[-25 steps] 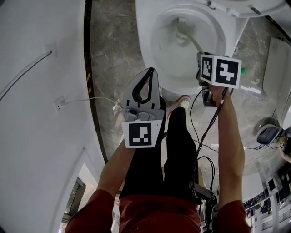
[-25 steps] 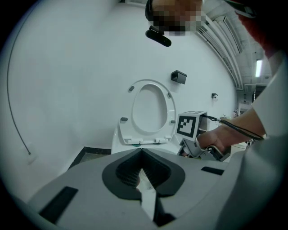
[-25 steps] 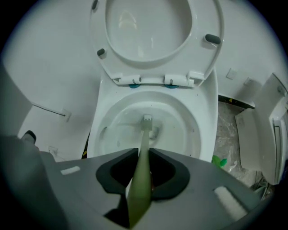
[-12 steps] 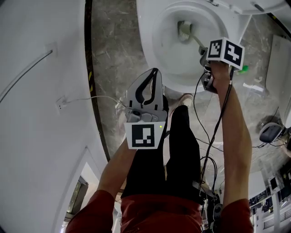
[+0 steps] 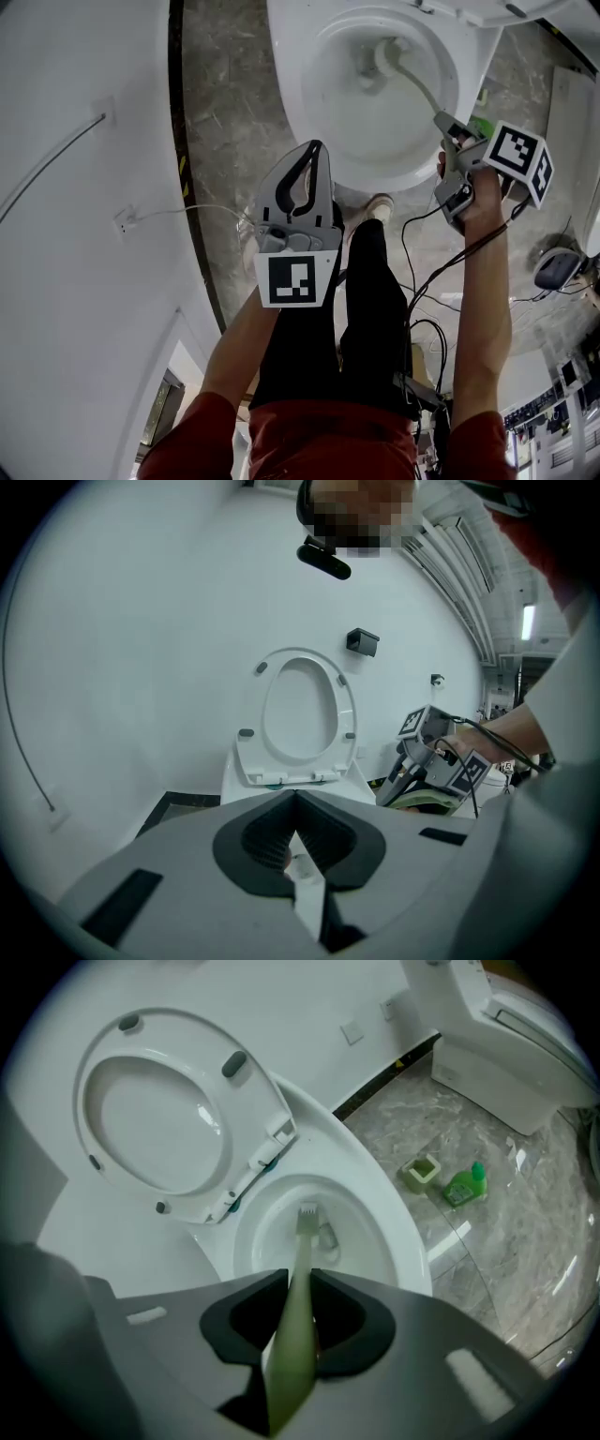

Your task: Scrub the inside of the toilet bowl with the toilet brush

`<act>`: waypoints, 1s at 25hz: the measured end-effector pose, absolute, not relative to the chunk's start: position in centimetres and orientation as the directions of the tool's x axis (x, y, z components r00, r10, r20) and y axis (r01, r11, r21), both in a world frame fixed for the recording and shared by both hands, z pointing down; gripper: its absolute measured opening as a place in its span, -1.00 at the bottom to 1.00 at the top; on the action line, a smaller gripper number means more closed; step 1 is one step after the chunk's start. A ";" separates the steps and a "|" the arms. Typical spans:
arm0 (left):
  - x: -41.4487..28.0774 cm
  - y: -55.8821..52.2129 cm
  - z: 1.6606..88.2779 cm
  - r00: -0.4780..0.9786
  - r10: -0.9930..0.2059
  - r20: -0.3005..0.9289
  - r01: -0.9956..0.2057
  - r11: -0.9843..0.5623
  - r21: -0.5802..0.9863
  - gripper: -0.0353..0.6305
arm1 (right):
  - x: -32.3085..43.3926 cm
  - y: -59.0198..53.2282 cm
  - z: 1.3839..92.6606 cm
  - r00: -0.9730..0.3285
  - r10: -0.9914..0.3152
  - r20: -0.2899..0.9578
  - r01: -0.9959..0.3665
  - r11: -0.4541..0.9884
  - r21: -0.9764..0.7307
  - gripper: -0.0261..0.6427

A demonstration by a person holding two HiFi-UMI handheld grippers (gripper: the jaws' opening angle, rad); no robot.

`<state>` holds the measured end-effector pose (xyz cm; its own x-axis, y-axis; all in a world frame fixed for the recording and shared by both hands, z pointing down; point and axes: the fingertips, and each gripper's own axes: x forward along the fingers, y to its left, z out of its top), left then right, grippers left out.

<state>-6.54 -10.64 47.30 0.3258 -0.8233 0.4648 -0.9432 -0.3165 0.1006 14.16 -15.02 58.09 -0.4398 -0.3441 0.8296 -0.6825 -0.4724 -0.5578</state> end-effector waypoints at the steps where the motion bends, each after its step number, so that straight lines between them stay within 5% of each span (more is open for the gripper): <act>1: -6.4 -10.6 47.3 0.327 -0.823 0.464 -0.943 -0.318 0.102 -0.88 | 14.2 -15.0 58.8 -0.443 -0.339 0.830 -0.672 -0.487 -0.558 -0.66; 10: -6.0 -9.9 47.5 0.349 -0.807 0.476 -0.933 -0.349 0.093 -0.88 | 13.2 -15.1 65.5 -0.486 -0.290 0.824 -0.510 -0.671 -0.538 -0.66; 25: -4.5 -10.0 46.7 0.355 -0.819 0.450 -0.931 -0.354 0.090 -0.88 | 19.5 -10.5 55.5 -0.436 -0.546 0.715 -0.275 -0.676 -0.684 -0.66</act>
